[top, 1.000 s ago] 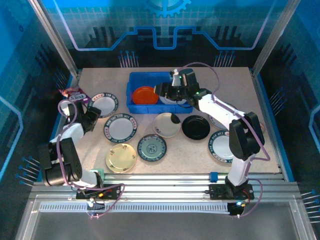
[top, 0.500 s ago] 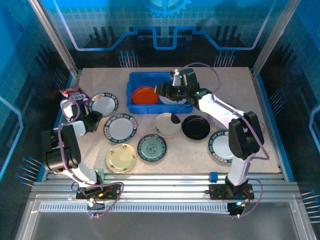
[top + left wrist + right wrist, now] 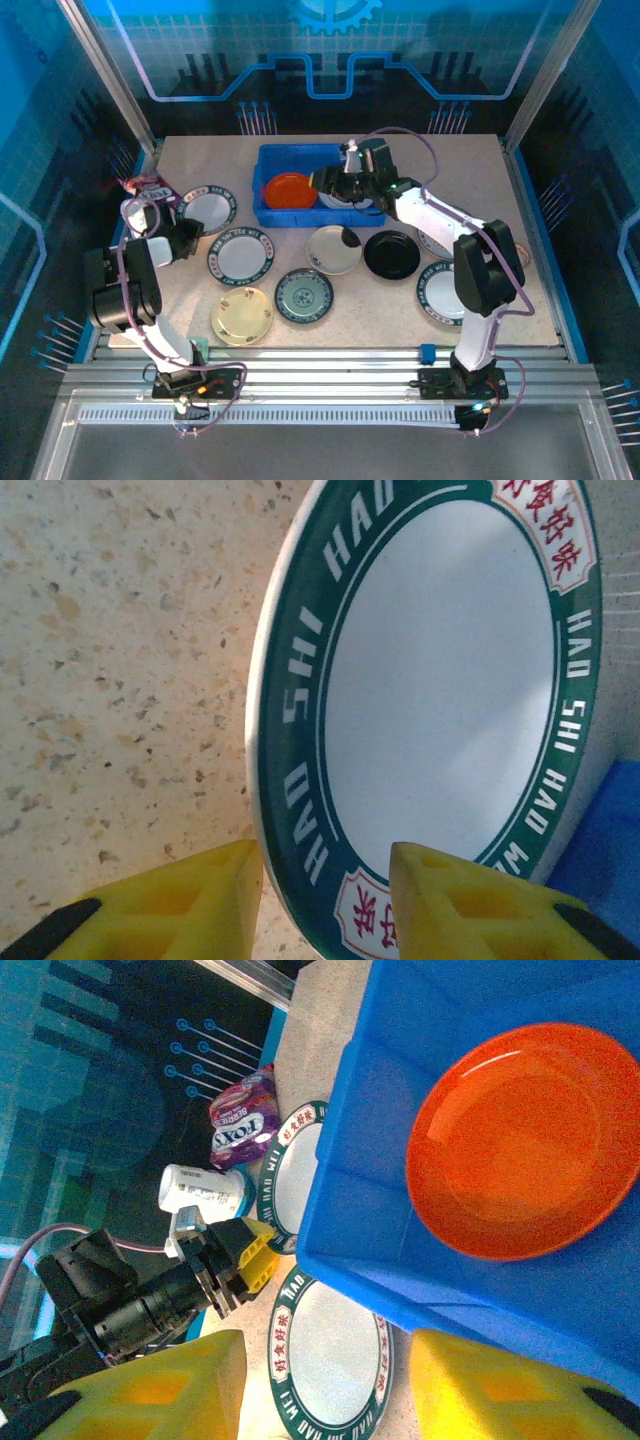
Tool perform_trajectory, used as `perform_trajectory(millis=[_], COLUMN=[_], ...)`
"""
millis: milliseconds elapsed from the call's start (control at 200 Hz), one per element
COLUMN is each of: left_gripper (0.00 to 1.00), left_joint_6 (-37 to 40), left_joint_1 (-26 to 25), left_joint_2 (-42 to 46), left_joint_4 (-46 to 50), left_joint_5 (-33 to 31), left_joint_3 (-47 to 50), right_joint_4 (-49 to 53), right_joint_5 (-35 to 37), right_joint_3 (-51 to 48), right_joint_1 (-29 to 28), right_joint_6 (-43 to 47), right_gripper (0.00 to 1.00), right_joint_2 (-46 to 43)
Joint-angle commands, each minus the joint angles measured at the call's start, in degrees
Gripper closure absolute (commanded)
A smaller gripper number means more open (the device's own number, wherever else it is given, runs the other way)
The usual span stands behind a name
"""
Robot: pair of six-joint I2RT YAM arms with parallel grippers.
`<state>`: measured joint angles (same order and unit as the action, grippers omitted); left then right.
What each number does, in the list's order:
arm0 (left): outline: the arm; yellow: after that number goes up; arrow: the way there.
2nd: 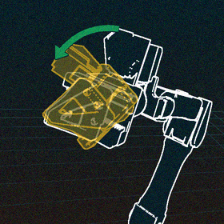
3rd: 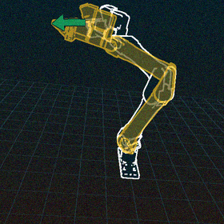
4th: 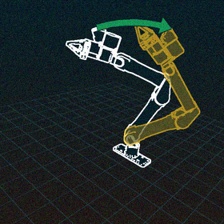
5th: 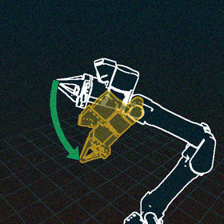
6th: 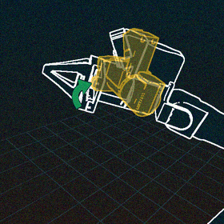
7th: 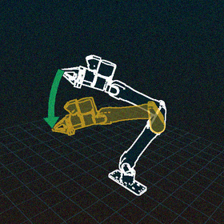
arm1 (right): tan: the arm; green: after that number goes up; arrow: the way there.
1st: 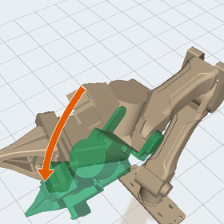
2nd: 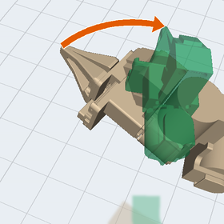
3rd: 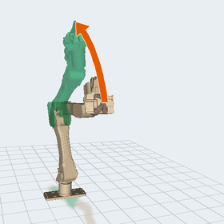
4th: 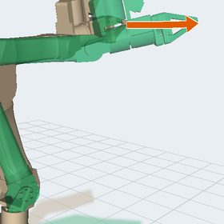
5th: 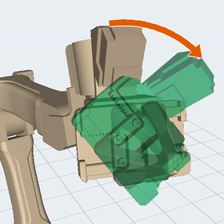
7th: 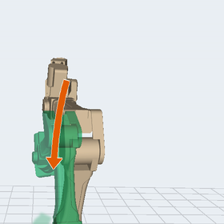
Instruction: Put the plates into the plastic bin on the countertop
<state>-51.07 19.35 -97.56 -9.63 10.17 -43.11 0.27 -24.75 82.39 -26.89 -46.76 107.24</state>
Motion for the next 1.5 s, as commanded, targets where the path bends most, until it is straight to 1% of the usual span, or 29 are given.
perform_trajectory(millis=[0,45,185,385,510,545,570,580,786,861,951,1101,1206,1266,1306,1366,1431,1496], left_gripper=[0.63,0.64,0.79,0.83,0.89,0.93,0.99,1.0,1.0,1.0,1.0,1.0,1.0,1.0,1.0,1.0,1.0,1.0], left_joint_6=[-0.6,-0.7,-1.3,-1.9,-2.0,-1.9,-1.8,-1.7,-0.8,2.2,5.7,12.3,15.5,17.0,17.2,15.8,14.6,14.5], left_joint_1=[0.5,0.5,0.5,0.5,0.4,0.4,0.4,0.4,0.3,0.2,0.0,-1.3,-3.8,-5.8,-6.9,-7.8,-9.6,-11.9], left_joint_2=[-2.2,-3.0,-5.4,-8.1,-7.3,-6.9,-6.5,-6.3,-0.4,3.6,9.2,14.1,17.8,19.1,19.7,20.0,20.4,21.3], left_joint_4=[-1.2,-1.2,-0.5,-1.4,-1.8,-1.7,-1.8,-1.7,-1.1,1.7,2.7,10.5,15.4,18.8,20.3,21.1,22.0,23.4], left_joint_5=[1.3,1.3,2.3,3.9,3.5,3.4,3.3,3.2,2.7,-1.1,-5.9,-6.8,-4.7,-2.3,0.4,6.0,11.1,13.4], left_joint_3=[-1.7,-1.8,-3.4,-5.9,-6.4,-6.5,-6.5,-6.6,-7.8,-9.1,-9.4,-17.0,-21.6,-24.8,-26.3,-27.7,-28.7,-29.3], right_joint_4=[-1.6,-1.7,-2.1,-2.6,-2.5,-2.6,-2.7,-2.6,-2.0,-1.4,-2.0,-1.1,0.2,0.1,-1.1,-3.6,-6.1,-7.2], right_joint_5=[-1.4,-1.4,-1.4,-1.8,-1.4,-1.4,-1.4,-1.4,-1.8,-2.1,-3.1,-2.8,-2.4,-2.6,-3.2,-3.9,-5.3,-6.4], right_joint_3=[0.1,0.0,-0.5,-1.3,-1.9,-2.2,-2.2,-2.2,-2.3,-2.4,-3.6,-5.3,-5.9,-6.5,-7.5,-9.2,-10.6,-11.1], right_joint_1=[1.0,1.1,1.1,1.0,0.9,0.8,0.8,0.8,0.8,0.7,0.7,0.4,0.4,0.5,0.9,1.4,2.2,2.8], right_joint_6=[-0.5,-0.4,-0.9,-1.8,-1.7,-1.6,-1.6,-1.6,-1.2,-0.6,-0.7,1.3,3.8,5.1,5.2,4.9,4.0,3.5], right_gripper=[0.53,0.53,0.54,0.54,0.54,0.54,0.54,0.54,0.56,0.56,0.56,0.55,0.49,0.42,0.35,0.3,0.28,0.26], right_joint_2=[1.2,1.2,1.2,0.1,-1.0,-1.2,-1.3,-1.4,-2.5,-3.3,-5.2,-9.1,-12.1,-13.5,-14.8,-16.1,-17.1,-17.8])
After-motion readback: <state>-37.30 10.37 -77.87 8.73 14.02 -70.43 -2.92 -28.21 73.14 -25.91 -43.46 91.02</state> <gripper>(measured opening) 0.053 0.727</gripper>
